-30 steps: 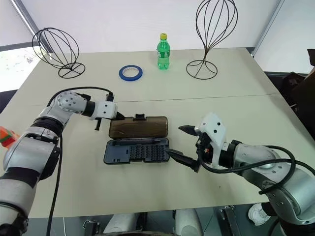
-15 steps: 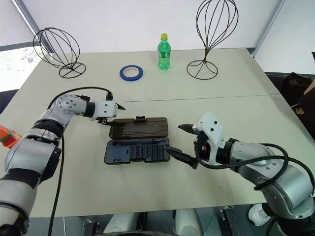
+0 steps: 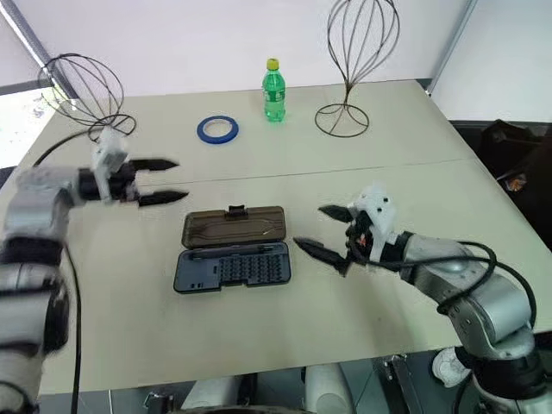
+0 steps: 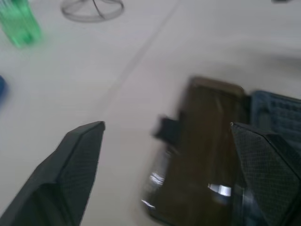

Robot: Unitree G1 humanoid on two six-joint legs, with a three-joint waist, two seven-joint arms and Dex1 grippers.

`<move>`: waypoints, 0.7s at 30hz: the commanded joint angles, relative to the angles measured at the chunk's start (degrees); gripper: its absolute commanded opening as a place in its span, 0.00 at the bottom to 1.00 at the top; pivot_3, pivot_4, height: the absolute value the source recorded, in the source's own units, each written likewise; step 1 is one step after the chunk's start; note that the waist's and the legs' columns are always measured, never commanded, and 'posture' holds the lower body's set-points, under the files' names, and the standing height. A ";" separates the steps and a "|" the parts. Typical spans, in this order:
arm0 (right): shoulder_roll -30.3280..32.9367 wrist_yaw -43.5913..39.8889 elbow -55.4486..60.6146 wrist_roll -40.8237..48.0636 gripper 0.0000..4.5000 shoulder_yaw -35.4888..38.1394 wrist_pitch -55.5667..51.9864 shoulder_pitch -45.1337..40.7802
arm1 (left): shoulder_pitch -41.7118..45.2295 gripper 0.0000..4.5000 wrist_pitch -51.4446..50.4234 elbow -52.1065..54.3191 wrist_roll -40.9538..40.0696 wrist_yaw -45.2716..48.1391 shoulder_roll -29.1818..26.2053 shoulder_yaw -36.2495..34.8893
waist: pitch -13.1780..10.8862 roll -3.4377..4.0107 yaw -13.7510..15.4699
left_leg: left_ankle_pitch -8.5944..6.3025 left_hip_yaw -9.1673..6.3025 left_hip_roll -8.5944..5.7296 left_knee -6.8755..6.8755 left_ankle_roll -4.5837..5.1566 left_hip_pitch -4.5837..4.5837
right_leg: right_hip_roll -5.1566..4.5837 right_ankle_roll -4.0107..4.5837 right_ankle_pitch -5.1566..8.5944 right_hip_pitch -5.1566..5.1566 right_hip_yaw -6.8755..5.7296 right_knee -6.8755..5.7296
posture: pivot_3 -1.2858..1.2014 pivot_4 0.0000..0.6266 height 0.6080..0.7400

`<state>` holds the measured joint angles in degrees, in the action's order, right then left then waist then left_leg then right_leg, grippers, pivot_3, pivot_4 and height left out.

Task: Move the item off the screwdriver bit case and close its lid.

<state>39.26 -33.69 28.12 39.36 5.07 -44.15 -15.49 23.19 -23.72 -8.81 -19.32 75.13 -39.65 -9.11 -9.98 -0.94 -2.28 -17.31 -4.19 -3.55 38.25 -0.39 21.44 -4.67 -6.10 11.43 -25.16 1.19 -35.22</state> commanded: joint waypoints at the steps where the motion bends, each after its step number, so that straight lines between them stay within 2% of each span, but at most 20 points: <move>1: -1.15 0.17 -4.50 -4.61 1.00 -2.12 3.72 -5.02 | -10.45 0.59 -4.55 19.46 -4.11 -5.80 -0.50 -3.93 | -0.09 -0.16 0.95 | 0.04 -0.07 0.01 0.00 -0.08 0.04 | 0.00 0.04 -0.02 -0.02 -0.03 -0.01 | 0.52 0.24 1.00; 3: -2.02 0.11 -10.32 -9.48 1.00 -5.44 6.57 -9.67 | -20.13 0.38 -3.69 28.20 -3.87 -8.94 0.93 -3.85 | -0.05 -0.07 1.21 | 0.07 -0.06 0.06 -0.01 -0.14 0.03 | -0.01 0.14 -0.09 -0.03 -0.07 0.05 | 0.52 0.24 1.00; 6: -3.26 -0.96 -16.63 -14.09 1.00 -8.51 9.49 -14.16 | -25.49 0.03 -1.98 32.22 -2.78 -12.25 1.80 -2.73 | -0.04 -0.03 2.04 | 0.07 0.09 0.06 -0.04 -0.15 -0.04 | 0.00 0.16 -0.09 0.00 -0.03 0.06 | 0.52 0.24 1.00; 9: -4.47 -2.47 -21.56 -17.07 1.00 -10.62 11.42 -17.72 | -26.79 0.01 -0.14 32.08 -1.14 -14.28 1.70 -0.84 | -0.04 -0.02 2.83 | 0.11 0.01 0.05 -0.03 -0.22 -0.04 | 0.05 0.22 -0.10 0.04 -0.14 0.07 | 0.52 0.24 1.00; 16: -7.92 -6.91 -33.75 -25.12 1.00 -17.37 15.19 -26.32 | -26.13 0.01 9.12 23.38 7.38 -18.07 1.14 6.10 | -0.03 0.03 2.30 | 0.11 0.15 0.05 -0.06 -0.20 -0.06 | 0.05 0.22 -0.12 0.00 -0.13 0.09 | 0.52 0.24 1.00; 21: -11.72 -11.83 -47.87 -31.59 1.00 -23.09 19.53 -33.17 | -26.55 0.01 14.18 18.22 11.51 -18.02 -0.80 10.31 | 0.10 0.23 1.45 | 0.11 0.16 0.05 -0.07 -0.21 -0.14 | 0.04 0.26 -0.15 0.07 -0.13 0.07 | 0.52 0.24 1.00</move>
<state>27.97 -44.26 -16.91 9.69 -17.44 -26.85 -46.38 -2.00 -9.71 12.61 -11.30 57.20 -39.62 -1.30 -9.88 -0.72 -0.82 -17.20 -4.03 -3.50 38.17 -0.59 21.27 -4.63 -5.84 11.29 -25.08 1.07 -35.15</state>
